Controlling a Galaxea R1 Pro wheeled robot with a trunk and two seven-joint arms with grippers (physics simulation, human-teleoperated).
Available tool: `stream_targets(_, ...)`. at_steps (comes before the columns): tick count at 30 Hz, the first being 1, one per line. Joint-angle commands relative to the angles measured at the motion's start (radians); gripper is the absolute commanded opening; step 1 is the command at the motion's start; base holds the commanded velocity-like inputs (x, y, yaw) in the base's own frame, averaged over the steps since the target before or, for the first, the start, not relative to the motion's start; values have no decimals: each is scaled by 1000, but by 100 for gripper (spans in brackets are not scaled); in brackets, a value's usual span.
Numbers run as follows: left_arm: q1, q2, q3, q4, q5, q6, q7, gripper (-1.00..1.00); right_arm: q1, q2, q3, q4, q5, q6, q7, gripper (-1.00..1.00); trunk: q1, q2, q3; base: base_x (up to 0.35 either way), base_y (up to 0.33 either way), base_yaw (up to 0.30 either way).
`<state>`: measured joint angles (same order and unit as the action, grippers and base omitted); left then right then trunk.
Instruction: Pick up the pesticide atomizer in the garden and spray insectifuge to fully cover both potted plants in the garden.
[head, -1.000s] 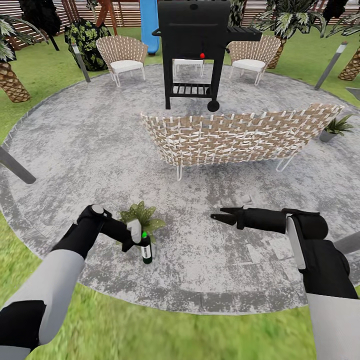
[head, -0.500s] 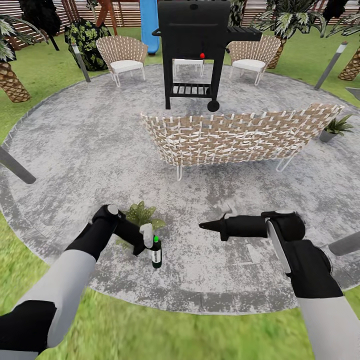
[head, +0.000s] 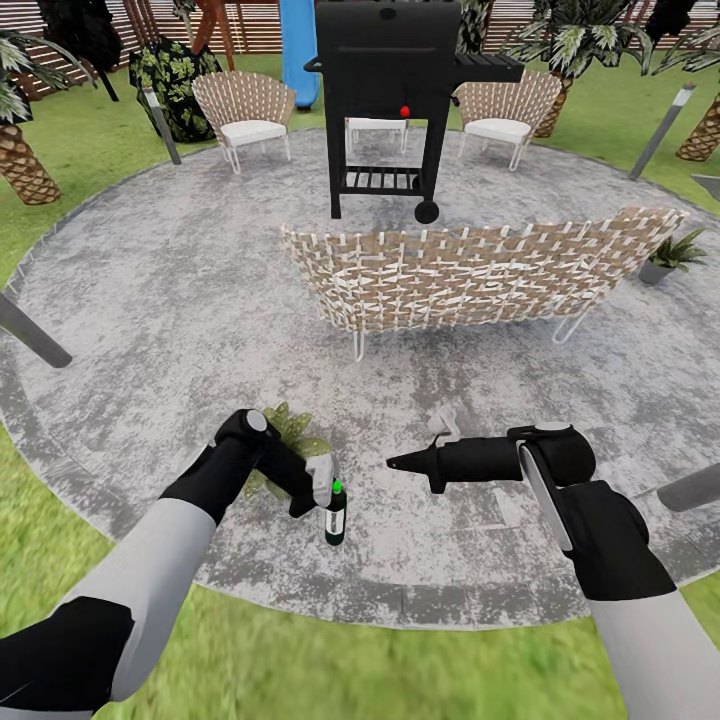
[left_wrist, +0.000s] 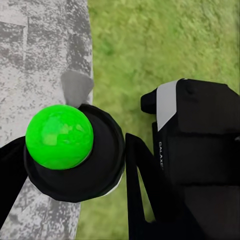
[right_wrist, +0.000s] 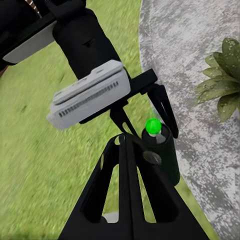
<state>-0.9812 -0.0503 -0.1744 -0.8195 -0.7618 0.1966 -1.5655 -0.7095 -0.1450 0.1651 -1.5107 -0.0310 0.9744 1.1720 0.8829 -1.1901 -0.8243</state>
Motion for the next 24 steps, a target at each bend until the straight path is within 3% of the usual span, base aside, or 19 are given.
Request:
stream_targets(1,-1,0,-1,-1,-5,10,-5,-100,-1,-1,1,0,-3,7,0,-100,0,0,-1,0,0,0)
stream_targets(20,4,-2,-5,-114,-5,10,-5,-100,-1,-1,2,0,-3,7,-1,-100,0,0,-1,0,0,0)
stream_targets(24,5,-2,-38,-149,-4,10,-5,-100,-1,-1,1,0,-3,7,0,-100,0,0,-1,0,0,0)
